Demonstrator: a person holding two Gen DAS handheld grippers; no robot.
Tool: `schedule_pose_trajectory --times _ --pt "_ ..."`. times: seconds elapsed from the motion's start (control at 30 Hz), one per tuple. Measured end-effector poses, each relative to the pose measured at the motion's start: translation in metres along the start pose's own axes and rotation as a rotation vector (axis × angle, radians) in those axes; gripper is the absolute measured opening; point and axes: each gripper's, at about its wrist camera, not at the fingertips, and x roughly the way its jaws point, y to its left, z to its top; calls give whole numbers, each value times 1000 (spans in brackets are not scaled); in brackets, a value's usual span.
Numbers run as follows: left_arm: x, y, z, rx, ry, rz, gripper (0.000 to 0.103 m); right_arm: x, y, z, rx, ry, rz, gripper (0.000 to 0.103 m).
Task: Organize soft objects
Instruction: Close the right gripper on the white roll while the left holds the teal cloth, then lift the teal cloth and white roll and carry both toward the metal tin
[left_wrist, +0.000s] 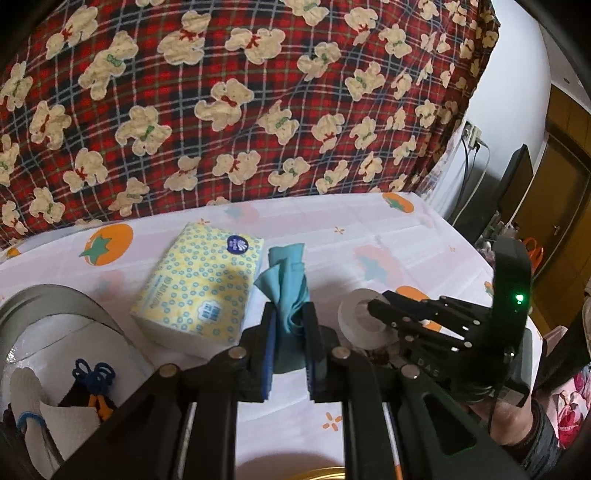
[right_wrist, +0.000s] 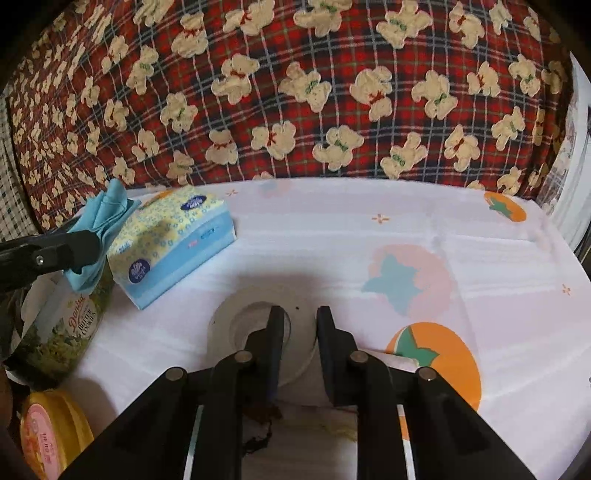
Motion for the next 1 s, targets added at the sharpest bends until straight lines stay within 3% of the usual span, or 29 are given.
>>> schedule_pose_trajectory --times 0.63,1.0 --pt "-13 2 -3 -10 -40 7 11 -32 18 -1 -19 -192 44 20" --pt "-22 -3 -4 -7 -67 -15 11 -39 18 -1 -3 -233 37 20"
